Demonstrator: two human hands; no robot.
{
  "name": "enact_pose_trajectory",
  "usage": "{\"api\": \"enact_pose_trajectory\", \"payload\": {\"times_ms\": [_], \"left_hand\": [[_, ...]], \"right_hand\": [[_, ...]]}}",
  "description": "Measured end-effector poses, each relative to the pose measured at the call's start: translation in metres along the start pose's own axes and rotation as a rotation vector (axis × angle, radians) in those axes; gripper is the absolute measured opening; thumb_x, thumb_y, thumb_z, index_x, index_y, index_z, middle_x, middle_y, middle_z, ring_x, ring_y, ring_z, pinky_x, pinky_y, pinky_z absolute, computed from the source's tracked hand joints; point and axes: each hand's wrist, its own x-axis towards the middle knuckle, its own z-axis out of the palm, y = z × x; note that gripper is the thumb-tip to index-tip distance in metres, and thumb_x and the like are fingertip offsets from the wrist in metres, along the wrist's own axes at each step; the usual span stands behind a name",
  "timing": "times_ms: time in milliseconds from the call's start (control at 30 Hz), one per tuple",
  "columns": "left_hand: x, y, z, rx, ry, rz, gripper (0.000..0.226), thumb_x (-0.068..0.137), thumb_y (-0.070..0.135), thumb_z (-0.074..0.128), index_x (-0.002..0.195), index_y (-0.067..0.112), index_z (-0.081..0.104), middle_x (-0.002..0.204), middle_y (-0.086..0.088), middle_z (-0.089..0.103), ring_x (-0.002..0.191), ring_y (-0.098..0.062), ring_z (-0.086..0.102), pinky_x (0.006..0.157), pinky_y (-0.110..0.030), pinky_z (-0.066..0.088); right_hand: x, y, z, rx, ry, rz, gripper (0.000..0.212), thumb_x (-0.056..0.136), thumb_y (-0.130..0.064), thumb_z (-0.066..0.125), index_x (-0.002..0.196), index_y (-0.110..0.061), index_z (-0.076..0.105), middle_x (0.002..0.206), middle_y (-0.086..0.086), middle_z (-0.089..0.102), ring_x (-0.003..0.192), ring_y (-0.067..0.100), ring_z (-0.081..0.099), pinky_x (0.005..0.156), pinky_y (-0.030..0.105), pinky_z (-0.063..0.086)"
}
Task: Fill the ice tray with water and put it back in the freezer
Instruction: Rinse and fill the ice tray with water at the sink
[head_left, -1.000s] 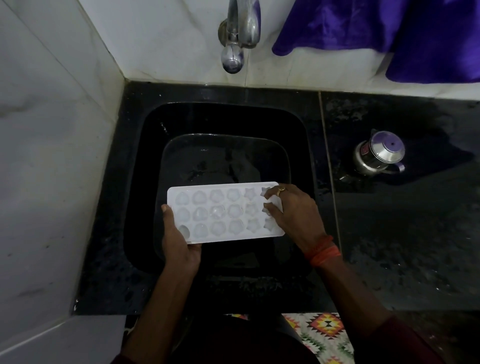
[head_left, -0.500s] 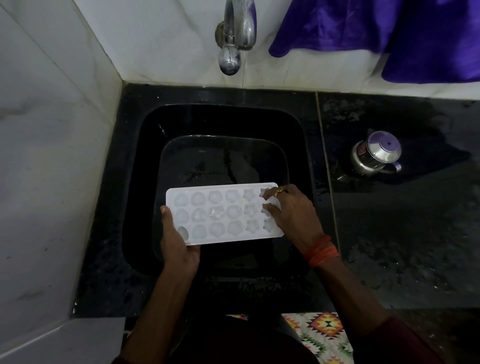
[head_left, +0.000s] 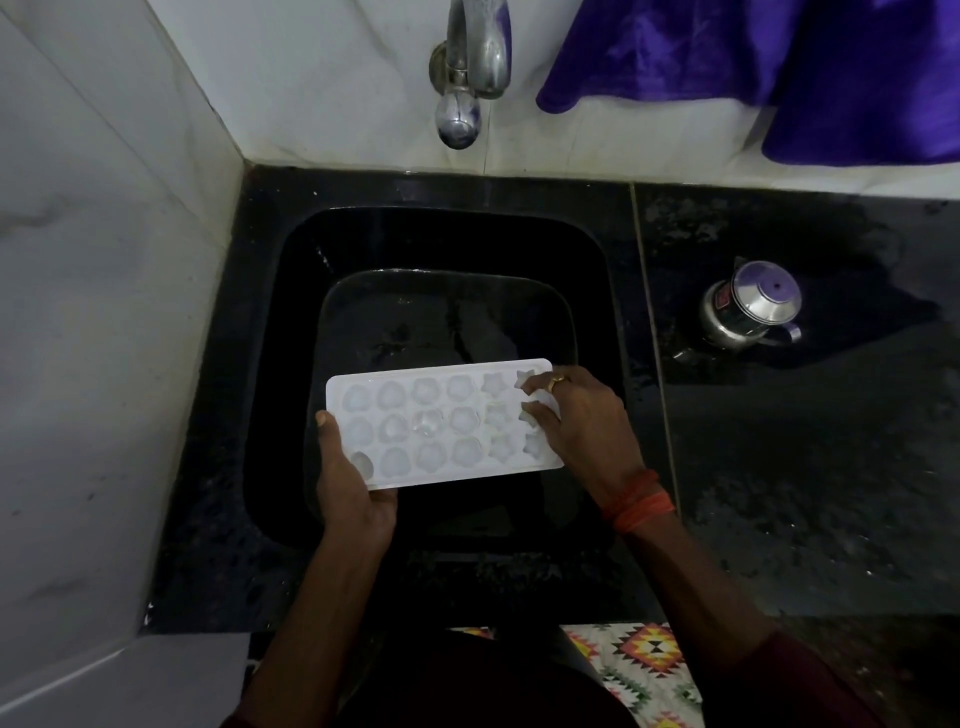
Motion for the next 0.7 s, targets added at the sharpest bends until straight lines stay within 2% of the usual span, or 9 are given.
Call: {"api": "enact_pose_trajectory", "payload": {"times_ms": [167,300,500,633,700], "left_hand": [[0.001,-0.0015,0.0011,0.005,-0.011,-0.002,0.055,0.095,0.061,0.061,0.127,0.018,0.071,0.126,-0.009,0.074,0.119,-0.034,0.069,0.107,-0.06,0.05],[0.001,-0.0018,0.0008,0.017,-0.004,0.004,0.051,0.095,0.061,0.062,0.121,0.019,0.073,0.123,-0.008,0.076,0.116,-0.033,0.07,0.105,-0.06,0.052],[0.0023,-0.0006,0.0006,0.024,0.008,0.005,0.05,0.093,0.062,0.063,0.119,0.02,0.074,0.119,-0.007,0.077,0.112,-0.033,0.072,0.102,-0.059,0.054],[0.0024,0.0007,-0.0005,0.047,0.018,0.015,0.047,0.093,0.063,0.064,0.113,0.022,0.076,0.112,-0.004,0.08,0.108,-0.031,0.075,0.092,-0.054,0.059],[0.0027,0.0015,-0.0009,0.051,0.017,0.018,0.047,0.092,0.063,0.064,0.113,0.022,0.076,0.112,-0.004,0.08,0.106,-0.03,0.075,0.092,-0.055,0.059]], "right_hand": [[-0.0004,0.0012,0.0027,-0.063,-0.033,0.001,0.032,0.096,-0.03,0.061,0.128,-0.028,0.066,0.126,0.004,0.046,0.098,0.027,0.063,0.089,0.041,0.054],[-0.0022,0.0018,0.0064,-0.104,0.015,-0.017,0.032,0.096,-0.029,0.061,0.128,-0.029,0.064,0.124,0.003,0.049,0.09,0.027,0.066,0.08,0.037,0.055],[-0.0011,0.0027,0.0078,-0.081,0.02,-0.015,0.031,0.095,-0.032,0.062,0.125,-0.029,0.063,0.122,0.001,0.052,0.092,0.027,0.066,0.082,0.041,0.056],[0.0029,0.0029,0.0086,-0.131,-0.028,-0.022,0.034,0.097,-0.032,0.059,0.13,-0.03,0.061,0.124,0.001,0.047,0.089,0.025,0.065,0.08,0.038,0.057],[0.0045,0.0034,0.0084,-0.162,-0.052,-0.015,0.034,0.097,-0.033,0.059,0.13,-0.029,0.06,0.125,0.001,0.045,0.09,0.024,0.065,0.08,0.037,0.056]]}}
